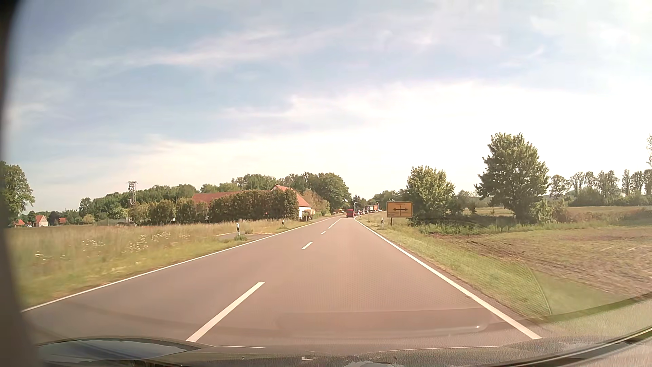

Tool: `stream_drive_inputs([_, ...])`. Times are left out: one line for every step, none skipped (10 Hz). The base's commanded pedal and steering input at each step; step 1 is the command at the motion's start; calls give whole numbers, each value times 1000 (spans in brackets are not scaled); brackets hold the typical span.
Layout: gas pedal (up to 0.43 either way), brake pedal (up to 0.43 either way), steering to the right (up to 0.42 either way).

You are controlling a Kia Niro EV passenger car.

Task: Follow the waypoints while adhering to traffic rules and regulations

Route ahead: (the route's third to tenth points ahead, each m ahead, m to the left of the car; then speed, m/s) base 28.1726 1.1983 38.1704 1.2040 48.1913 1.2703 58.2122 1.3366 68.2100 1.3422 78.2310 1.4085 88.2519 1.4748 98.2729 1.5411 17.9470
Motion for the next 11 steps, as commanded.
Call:
stream_drive_inputs([0, 0, -2])
stream_drive_inputs([0, 0, -2])
stream_drive_inputs([0, 0, -2])
stream_drive_inputs([0, 6, -2])
stream_drive_inputs([0, 12, -3])
stream_drive_inputs([0, 24, -3])
stream_drive_inputs([0, 37, -4])
stream_drive_inputs([0, 49, -4])
stream_drive_inputs([0, 67, -5])
stream_drive_inputs([0, 98, -6])
stream_drive_inputs([0, 116, -6])
